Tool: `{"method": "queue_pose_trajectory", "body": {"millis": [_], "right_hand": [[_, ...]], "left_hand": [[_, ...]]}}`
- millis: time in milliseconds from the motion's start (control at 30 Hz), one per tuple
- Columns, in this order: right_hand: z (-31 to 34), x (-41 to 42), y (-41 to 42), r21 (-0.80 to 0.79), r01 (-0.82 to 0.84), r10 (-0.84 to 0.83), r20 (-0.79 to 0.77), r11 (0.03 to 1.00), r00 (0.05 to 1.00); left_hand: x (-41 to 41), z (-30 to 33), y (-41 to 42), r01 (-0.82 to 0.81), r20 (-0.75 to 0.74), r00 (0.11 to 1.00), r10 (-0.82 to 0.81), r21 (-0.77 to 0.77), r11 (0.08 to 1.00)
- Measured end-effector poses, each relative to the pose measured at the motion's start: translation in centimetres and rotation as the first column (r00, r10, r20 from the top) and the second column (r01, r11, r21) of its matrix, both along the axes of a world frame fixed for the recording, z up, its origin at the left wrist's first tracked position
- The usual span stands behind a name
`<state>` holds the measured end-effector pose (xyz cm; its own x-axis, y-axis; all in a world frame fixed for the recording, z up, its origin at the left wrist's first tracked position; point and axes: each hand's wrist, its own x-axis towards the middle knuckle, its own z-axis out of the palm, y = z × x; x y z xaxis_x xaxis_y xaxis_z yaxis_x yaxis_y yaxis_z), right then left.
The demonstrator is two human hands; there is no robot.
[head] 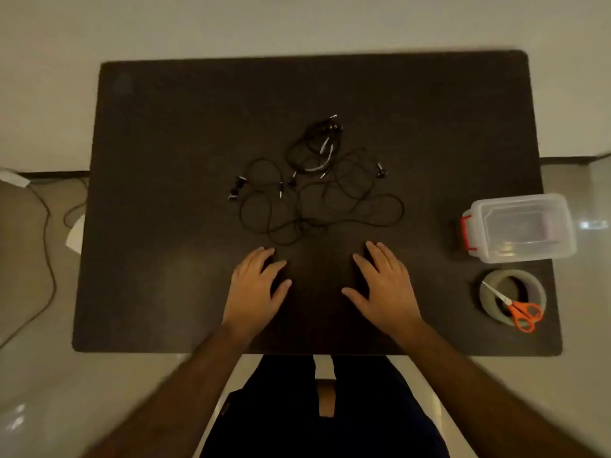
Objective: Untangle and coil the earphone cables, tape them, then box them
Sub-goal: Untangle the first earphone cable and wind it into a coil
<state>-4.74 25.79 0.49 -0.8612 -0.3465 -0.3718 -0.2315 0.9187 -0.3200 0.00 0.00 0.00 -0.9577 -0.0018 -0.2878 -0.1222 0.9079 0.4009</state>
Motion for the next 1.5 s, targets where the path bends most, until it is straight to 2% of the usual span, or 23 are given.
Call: {"method": "queue_pose_trajectory", "body": {"millis": [267, 533, 700, 900, 1500], "right_hand": [[-3.0, 0.8, -0.9, -0.030, 0.058, -0.062, -0.151, 0.998, 0.987], [-5.0, 1.7, -0.8, -0.160, 0.108, -0.145, -0.240, 0.981, 0.960], [-6.1, 1.7, -1.4, -0.172, 0.147, -0.193, -0.290, 0.974, 0.937], [-6.6, 1.7, -3.7, -0.078, 0.191, -0.206, -0.294, 0.978, 0.933], [-8.1, 1.9, -3.7, 0.078, 0.126, -0.091, -0.353, 0.989, 0.931]], "left_hand": [[-0.9, -2.7, 1.6, -0.069, -0.107, 0.992, 0.073, 0.041, 0.997], [0.1, -5.1, 2.3, -0.116, -0.248, 0.961, 0.121, 0.037, 0.993], [-0.2, -6.2, 2.3, -0.114, -0.295, 0.948, 0.120, 0.038, 0.993], [-0.2, -6.8, 2.2, -0.112, -0.330, 0.938, 0.110, 0.014, 0.994], [0.0, -8.4, 2.3, -0.052, -0.400, 0.916, 0.003, -0.112, 0.992]]}}
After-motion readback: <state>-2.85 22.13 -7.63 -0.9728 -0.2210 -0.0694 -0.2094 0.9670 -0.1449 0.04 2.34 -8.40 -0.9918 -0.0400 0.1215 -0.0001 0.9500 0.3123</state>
